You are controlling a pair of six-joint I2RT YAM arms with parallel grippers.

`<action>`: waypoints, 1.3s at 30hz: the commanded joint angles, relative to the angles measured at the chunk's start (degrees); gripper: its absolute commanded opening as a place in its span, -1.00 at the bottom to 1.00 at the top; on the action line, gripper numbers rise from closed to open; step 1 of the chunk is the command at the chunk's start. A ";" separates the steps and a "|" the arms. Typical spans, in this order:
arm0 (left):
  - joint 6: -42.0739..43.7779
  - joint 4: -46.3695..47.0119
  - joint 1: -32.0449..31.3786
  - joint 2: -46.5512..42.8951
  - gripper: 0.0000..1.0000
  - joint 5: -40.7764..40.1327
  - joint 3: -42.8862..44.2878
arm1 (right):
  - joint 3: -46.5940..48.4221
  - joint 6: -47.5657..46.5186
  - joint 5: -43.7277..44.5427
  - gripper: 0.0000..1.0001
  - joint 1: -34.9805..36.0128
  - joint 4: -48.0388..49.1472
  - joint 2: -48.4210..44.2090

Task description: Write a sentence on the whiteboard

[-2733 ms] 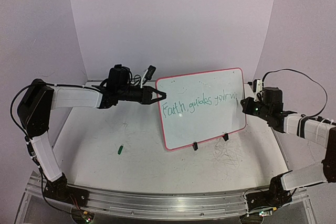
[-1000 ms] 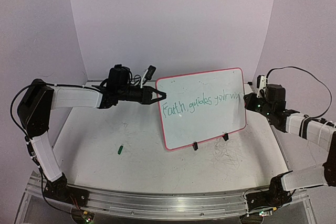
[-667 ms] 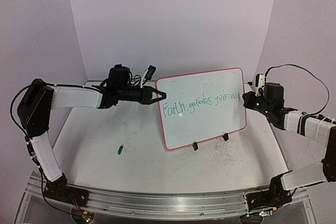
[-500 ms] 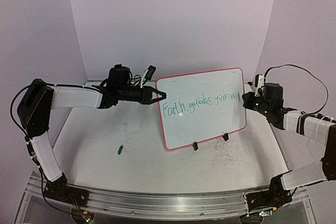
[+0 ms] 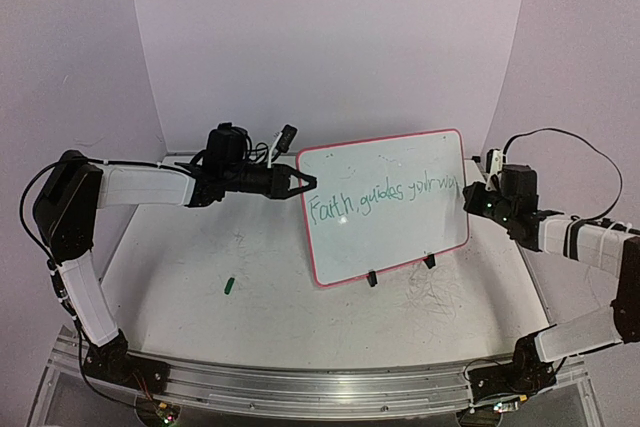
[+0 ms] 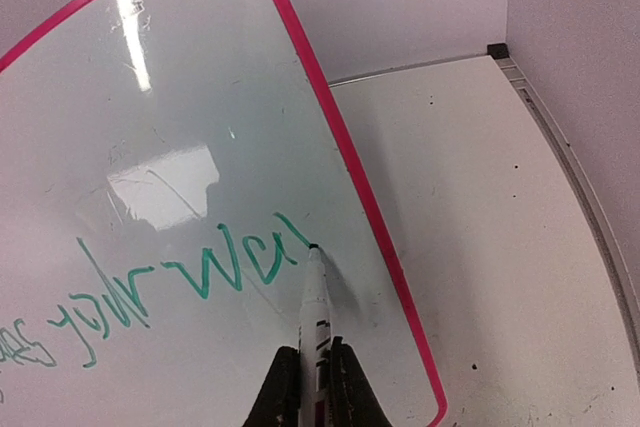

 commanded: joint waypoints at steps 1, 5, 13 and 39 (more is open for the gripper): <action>3.71 -6.72 0.70 -0.72 -1.00 -6.38 -0.30 | 0.11 0.20 0.71 -1.00 -0.13 0.98 -0.61; 3.77 -6.73 0.70 -0.99 -1.00 -6.49 -0.52 | 1.99 0.25 0.56 -1.00 -0.20 1.90 0.49; 3.80 -6.74 0.70 -1.18 -1.00 -6.71 -0.65 | 5.37 0.36 1.17 -1.00 -0.22 3.15 2.98; 4.17 -6.74 0.70 -0.48 -1.00 -6.69 -0.39 | -4.22 1.95 -4.13 -1.00 -0.07 -2.35 -4.64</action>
